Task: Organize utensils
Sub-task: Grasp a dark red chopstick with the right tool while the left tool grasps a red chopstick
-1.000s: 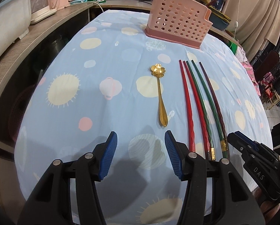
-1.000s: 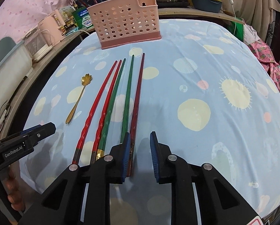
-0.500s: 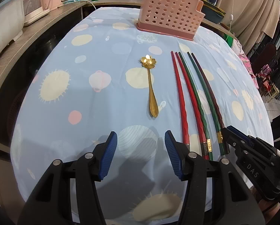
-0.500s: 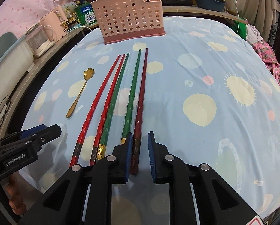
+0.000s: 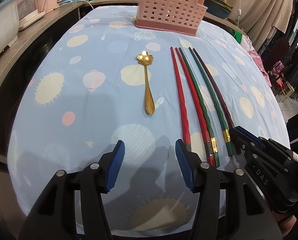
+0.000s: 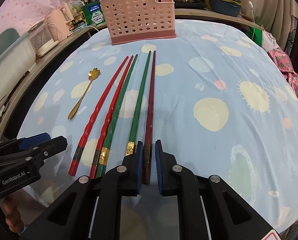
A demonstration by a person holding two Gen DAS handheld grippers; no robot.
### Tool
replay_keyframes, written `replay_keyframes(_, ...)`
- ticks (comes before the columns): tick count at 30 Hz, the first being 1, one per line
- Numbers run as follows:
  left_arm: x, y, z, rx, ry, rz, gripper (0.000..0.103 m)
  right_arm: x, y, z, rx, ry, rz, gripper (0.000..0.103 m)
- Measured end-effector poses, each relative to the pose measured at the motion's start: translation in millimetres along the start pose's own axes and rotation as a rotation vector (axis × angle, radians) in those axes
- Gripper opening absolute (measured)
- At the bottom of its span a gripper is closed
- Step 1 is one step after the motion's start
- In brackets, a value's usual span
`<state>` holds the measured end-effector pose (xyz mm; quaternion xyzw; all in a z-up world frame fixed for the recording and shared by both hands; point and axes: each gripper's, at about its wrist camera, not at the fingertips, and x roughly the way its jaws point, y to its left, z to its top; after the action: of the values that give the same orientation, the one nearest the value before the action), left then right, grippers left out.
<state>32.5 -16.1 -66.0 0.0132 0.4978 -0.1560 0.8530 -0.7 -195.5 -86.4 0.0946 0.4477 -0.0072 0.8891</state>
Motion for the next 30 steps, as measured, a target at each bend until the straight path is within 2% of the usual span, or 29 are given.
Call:
replay_keyframes(15, 4.9, -26.2, -8.3, 0.092, 0.024, -0.044, 0.05, -3.5, -5.9, -4.2, 0.023, 0.0, 0.009, 0.007)
replay_keyframes(19, 5.7, -25.9, -8.7, 0.088, 0.023, -0.046, 0.049, -3.7, -6.2, -4.2, 0.023, 0.0, 0.009, 0.007)
replay_keyframes(24, 5.1, -23.3, -9.0, 0.078, 0.018, -0.043, 0.034, -3.7, -6.2, -4.2, 0.022, -0.001, 0.007, 0.007)
replay_keyframes(30, 5.0, -24.2, -9.8, 0.086, 0.023, -0.059, 0.009, -3.4, -5.9, -4.5, 0.022, 0.0, 0.009, 0.007)
